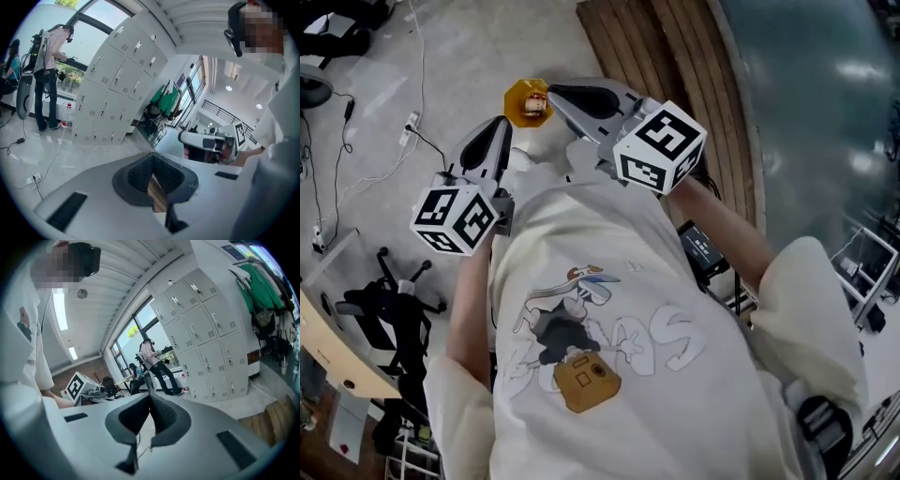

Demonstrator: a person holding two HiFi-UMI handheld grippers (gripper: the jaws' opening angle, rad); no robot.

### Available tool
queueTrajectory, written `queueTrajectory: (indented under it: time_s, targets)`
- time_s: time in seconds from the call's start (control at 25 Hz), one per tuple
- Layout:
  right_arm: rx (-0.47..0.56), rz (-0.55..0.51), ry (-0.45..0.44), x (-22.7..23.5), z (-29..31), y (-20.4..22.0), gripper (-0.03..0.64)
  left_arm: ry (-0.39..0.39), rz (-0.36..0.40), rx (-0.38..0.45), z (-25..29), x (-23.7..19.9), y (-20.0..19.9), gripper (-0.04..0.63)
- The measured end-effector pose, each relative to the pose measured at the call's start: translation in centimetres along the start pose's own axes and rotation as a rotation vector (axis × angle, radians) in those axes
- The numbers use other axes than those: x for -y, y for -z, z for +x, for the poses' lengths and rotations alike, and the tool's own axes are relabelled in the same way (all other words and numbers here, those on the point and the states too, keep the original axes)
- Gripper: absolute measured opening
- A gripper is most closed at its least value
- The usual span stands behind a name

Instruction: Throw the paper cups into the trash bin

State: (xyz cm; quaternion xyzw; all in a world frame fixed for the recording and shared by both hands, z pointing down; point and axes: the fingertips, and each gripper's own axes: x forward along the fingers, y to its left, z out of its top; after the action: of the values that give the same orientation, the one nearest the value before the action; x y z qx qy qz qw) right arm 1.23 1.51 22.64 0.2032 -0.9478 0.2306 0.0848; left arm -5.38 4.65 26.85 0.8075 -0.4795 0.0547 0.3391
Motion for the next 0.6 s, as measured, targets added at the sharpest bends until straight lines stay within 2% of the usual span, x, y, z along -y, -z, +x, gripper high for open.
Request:
queueTrajectory:
  time_s: [0.08, 0.2, 0.36, 0.48, 0.6]
  targets:
    - [0.004, 0.003, -0.017, -1.2, 0.1, -0.5, 0.006, 0.021, -0.028, 0.026, -0.7, 1.1, -1.0, 0.006]
    - [-0.019, -0.062, -0.040, -3.0, 0.7, -1.1, 0.006, 0.061, -0.047, 0.055, -1.5, 2.4, -2.0, 0.006]
    - [-0.049, -0.134, -0.067, -4.5, 1.0, -1.1, 0.006, 0.077, -0.012, 0.085, -1.4, 3.5, -3.3, 0.006]
    - [-0.057, -0.143, -0.075, -5.0, 1.3, -0.9, 0.006, 0.073, 0.015, 0.115, -1.4, 3.6, -4.7, 0.006]
    - [-0.074, -0.140, -0.085, -5.4, 1.5, -0.6, 0.006, 0.098, -0.018, 0.129, -2.0, 4.1, -5.3, 0.006]
